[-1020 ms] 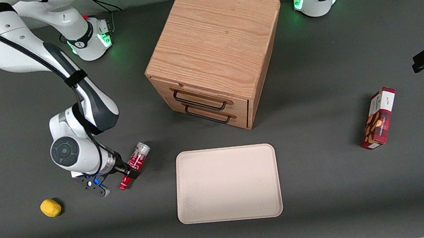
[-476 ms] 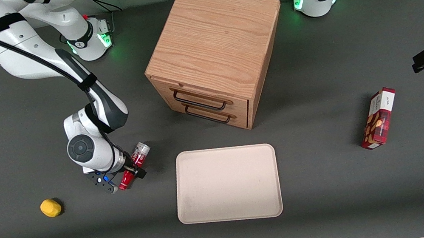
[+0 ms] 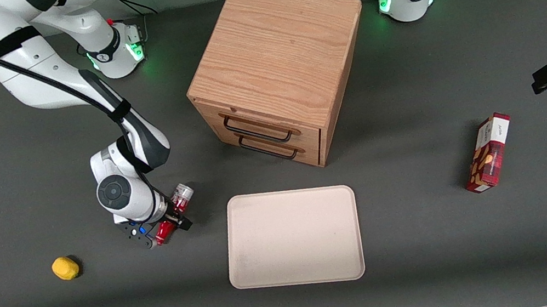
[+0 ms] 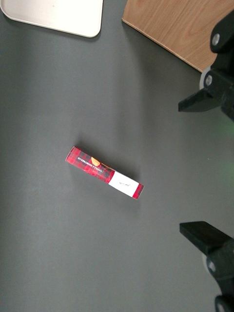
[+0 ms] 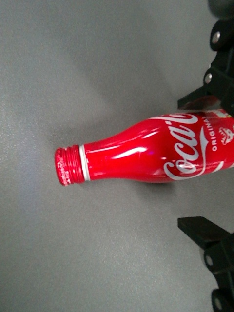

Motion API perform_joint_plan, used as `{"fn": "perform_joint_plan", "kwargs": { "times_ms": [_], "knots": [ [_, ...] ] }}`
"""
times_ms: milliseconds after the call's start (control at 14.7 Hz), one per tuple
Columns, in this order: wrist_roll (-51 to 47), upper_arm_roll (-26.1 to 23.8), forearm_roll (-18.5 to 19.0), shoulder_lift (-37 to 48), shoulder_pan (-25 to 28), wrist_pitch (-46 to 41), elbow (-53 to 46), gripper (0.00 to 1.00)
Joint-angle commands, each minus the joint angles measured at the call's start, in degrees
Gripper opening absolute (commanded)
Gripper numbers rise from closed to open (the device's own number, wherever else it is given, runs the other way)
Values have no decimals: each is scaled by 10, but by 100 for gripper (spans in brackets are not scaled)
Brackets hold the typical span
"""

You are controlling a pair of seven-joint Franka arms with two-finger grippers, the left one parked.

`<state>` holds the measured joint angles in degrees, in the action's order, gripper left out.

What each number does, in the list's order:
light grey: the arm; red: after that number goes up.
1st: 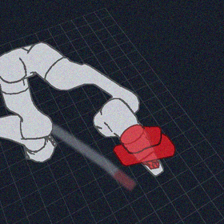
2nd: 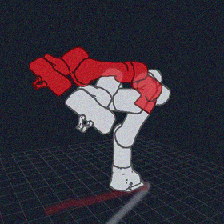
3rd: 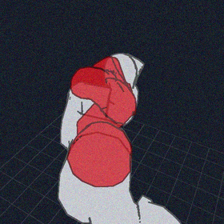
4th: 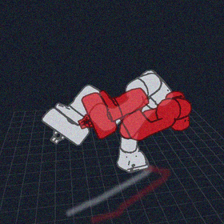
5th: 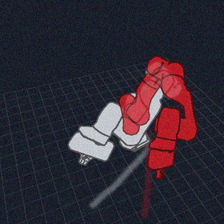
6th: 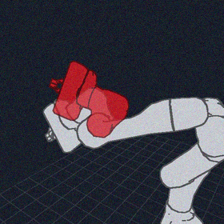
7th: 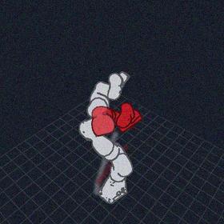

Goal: Place coke bottle on tray
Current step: 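Lower the right gripper and close it around the bottle's body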

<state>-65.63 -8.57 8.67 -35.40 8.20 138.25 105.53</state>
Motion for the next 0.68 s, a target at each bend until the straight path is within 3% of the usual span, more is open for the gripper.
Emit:
{"fn": "perform_joint_plan", "kwargs": {
  "times_ms": [0, 476, 544, 612],
  "knots": [
    [-23, 3, 14, -5, 6, 10, -1, 98],
    [-23, 3, 15, -6, 5, 11, -1, 98],
    [-23, 3, 15, -6, 6, 11, -1, 77],
    [-24, 3, 15, -6, 6, 11, -1, 21]
  ]
}}
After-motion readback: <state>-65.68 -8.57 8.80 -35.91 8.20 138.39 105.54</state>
